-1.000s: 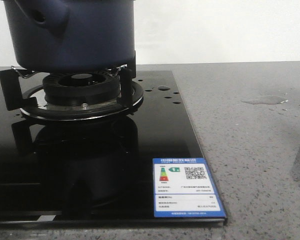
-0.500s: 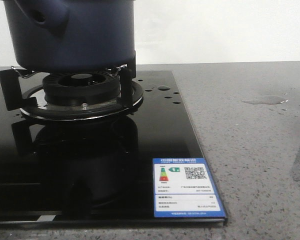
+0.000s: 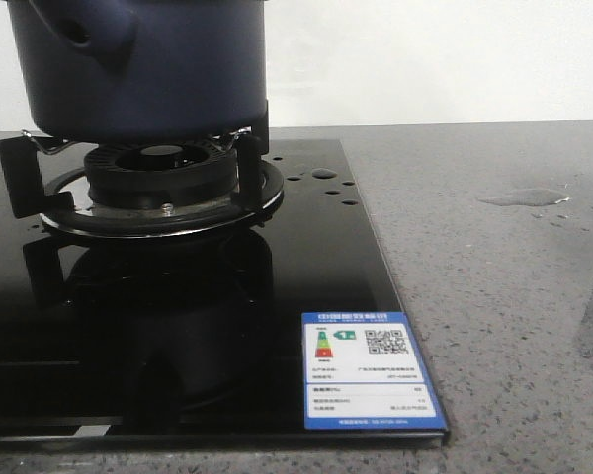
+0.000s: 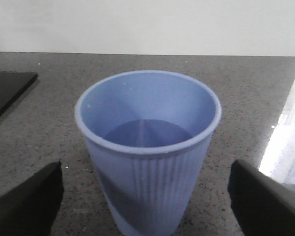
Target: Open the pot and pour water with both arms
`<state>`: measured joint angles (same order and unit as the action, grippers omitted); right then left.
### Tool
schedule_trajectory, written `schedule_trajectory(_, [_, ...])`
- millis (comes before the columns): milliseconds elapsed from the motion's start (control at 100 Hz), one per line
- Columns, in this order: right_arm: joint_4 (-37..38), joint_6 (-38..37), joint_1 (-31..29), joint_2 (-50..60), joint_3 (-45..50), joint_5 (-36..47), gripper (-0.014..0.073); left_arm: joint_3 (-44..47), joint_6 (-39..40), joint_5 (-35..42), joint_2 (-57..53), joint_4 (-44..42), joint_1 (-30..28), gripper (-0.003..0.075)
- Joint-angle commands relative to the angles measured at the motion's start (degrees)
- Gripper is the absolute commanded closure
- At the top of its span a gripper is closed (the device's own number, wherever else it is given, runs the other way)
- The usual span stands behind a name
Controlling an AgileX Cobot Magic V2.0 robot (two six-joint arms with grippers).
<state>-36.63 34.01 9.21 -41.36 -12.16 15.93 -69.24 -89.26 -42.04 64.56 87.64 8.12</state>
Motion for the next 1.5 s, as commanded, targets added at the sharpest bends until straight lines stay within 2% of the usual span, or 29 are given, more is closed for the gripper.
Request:
schedule_trajectory(0, [0.53,-0.13,0.1,-2.21,-2.12,6.86,-0.0021,-1.99,0.32,0.7,-1.44,4.87,0.33,0.0533])
schedule_trajectory(230, [0.53,-0.65,0.1,-8.29,-5.47,7.37,-0.0021,-1.99,0.32,0.7,-1.44,4.87,0.33,0.0533])
schedule_trajectory(420, [0.92,-4.31,0.1,-12.9,-8.02,7.44,-0.0018,-1.99,0.32,0.7,-1.44,4.87,0.33,0.0533])
schedule_trajectory(760, [12.73,-18.93,0.1,-22.58,-8.54,15.74,-0.0018,-1.99,0.32,0.7,-1.44,4.87,0.33,0.0533])
schedule_trajectory(930, [15.76,-23.8,0.1,-26.86,-8.54,18.33,-0.0012,-1.99,0.32,0.7,-1.44,4.56,0.33,0.0533])
schedule_trajectory(1030, [16.19,-24.04,0.1,-27.73,-8.54,18.71,0.0071,-1.99,0.32,0.59,-1.44,4.32,0.33,0.0533])
schedule_trajectory(1150, [17.24,-24.04,0.1,-27.73,-8.54,20.4,0.0239,-1.99,0.32,0.59,-1.44,4.32,0.33,0.0533])
schedule_trajectory(1250, [17.24,-24.04,0.1,-27.73,-8.54,21.92,0.0336,-1.99,0.32,0.59,-1.44,4.32,0.33,0.0533])
schedule_trajectory(1490, [20.51,-23.33,0.1,-27.73,-8.54,24.93,0.0358,-1.99,0.32,0.59,-1.44,3.95,0.33,0.0533])
